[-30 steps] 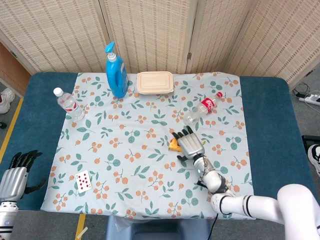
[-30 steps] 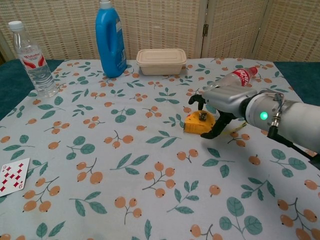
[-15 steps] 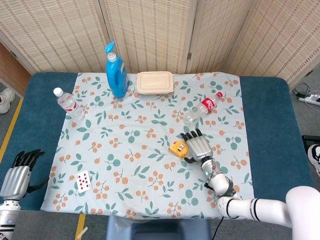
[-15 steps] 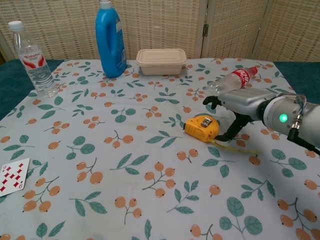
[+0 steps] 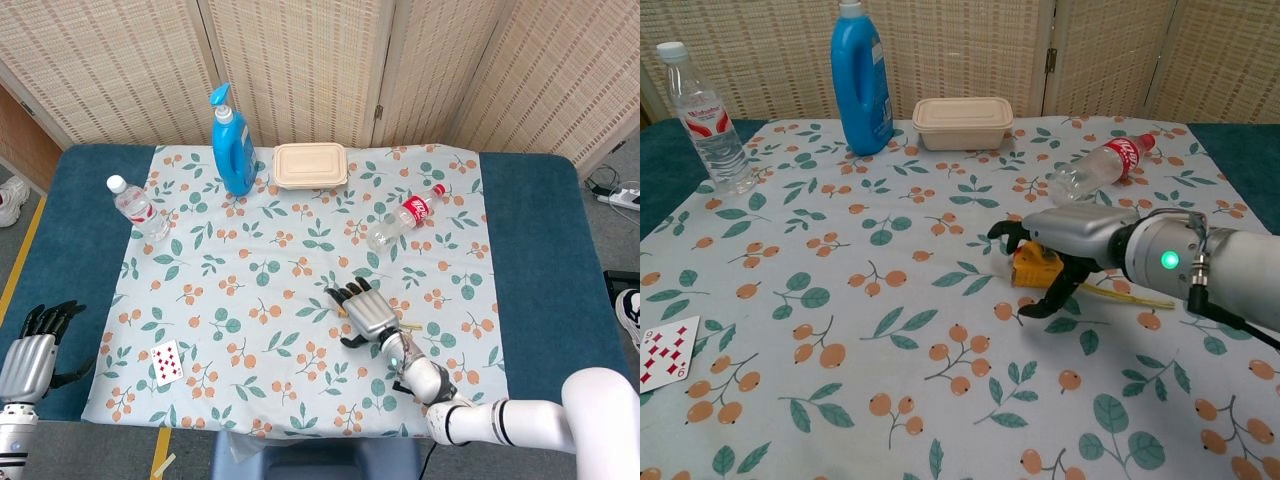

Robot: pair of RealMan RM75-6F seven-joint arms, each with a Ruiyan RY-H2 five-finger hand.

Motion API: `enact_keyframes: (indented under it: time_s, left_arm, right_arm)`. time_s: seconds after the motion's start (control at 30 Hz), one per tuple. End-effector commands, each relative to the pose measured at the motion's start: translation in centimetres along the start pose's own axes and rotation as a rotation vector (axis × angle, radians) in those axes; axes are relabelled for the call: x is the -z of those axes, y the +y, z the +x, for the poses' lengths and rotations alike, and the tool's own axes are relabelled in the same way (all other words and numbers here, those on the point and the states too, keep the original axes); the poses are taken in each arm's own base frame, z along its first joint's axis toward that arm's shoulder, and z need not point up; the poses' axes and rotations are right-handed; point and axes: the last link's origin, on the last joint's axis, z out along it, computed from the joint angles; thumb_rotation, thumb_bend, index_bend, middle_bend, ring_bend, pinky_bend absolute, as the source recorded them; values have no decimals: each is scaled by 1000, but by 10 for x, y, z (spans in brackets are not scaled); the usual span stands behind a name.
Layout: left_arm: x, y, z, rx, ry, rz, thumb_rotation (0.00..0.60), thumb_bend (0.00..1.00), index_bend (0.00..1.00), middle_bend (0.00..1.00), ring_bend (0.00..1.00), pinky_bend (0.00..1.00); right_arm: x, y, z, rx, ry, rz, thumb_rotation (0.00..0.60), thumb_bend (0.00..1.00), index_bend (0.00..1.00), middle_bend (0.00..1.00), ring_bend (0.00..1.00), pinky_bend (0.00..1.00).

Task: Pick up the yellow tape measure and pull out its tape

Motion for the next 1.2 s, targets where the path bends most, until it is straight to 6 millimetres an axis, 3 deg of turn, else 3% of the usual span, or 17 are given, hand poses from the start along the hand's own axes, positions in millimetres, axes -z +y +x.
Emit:
enact_keyframes:
  time_s: [0.03,0.4,0.5,0.8,1.2]
  left_arm:
    - [0,1,0,5,-1,-5,600,297,199,158,152,0]
    - [-3,4,-2,9,-9,-19,600,297,199,157,152,0]
    - [-4,6,-2,9,-6,-25,600,296,199,157,152,0]
    - [-3,4,-2,5,-7,-19,600,297,199,156,152,0]
    - [-1,0,-2,4,-9,-7,600,297,193,156,150,0]
  right_arm:
    - [4,2,1,-11,12,8,449,316,75,201,107,0]
    - [5,40,8,51,53,-136,449,315,75,191,110,0]
    - [-1,40,5,61,34,-156,449,315,79,197,118,0]
    - [-19,28,2,58,16,-175,447,315,215,241,137,0]
    - [-24,21,2,52,20,-168,446,316,235,270,153,0]
